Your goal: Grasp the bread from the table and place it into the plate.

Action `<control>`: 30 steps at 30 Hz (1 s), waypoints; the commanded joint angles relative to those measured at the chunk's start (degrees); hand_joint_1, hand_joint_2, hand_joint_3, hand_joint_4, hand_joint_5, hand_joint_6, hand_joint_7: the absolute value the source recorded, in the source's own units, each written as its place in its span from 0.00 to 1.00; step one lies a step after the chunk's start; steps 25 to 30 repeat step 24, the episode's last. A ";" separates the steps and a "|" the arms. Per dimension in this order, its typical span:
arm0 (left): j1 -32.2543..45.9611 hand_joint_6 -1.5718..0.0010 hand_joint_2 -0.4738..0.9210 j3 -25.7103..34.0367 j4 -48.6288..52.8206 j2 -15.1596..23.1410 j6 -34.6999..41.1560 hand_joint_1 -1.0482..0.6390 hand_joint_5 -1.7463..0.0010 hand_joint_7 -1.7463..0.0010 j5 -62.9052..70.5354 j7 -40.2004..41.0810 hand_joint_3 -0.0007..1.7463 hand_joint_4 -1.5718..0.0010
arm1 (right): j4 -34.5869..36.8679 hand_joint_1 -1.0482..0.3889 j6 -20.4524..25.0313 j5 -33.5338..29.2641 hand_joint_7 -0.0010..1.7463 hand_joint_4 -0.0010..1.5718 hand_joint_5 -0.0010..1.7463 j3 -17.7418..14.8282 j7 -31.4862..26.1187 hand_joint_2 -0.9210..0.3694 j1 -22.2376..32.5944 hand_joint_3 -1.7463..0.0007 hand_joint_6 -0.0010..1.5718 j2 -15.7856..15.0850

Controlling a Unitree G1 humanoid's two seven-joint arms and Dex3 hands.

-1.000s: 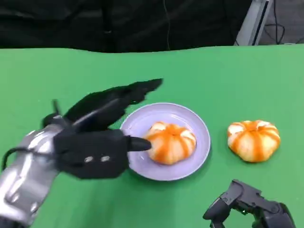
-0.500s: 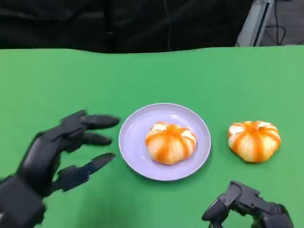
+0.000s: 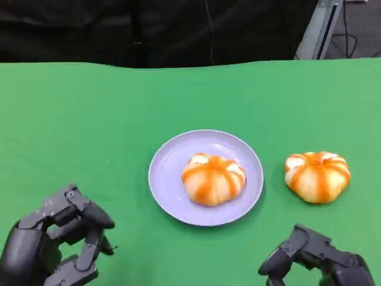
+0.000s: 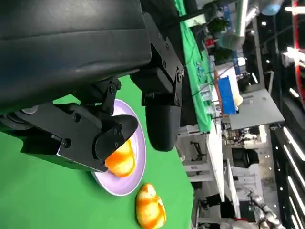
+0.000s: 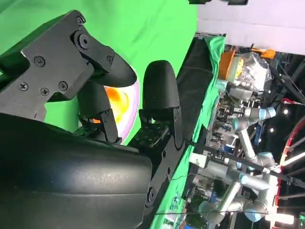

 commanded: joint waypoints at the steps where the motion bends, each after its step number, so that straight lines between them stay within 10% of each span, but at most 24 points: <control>1: 0.82 0.54 0.77 -0.07 2.64 0.99 -3.81 0.63 0.00 0.05 1.49 -1.08 0.56 0.49 | -0.44 0.65 0.14 0.79 0.75 0.44 0.91 -1.08 0.27 0.42 0.13 0.30 0.49 -0.77; 30: -0.74 0.56 0.69 -0.69 6.26 1.35 -6.23 0.57 0.00 0.03 -2.13 -5.22 0.59 0.48 | 0.85 0.65 -0.97 0.43 0.75 0.44 0.91 -0.85 0.36 0.43 -0.52 0.29 0.49 -0.17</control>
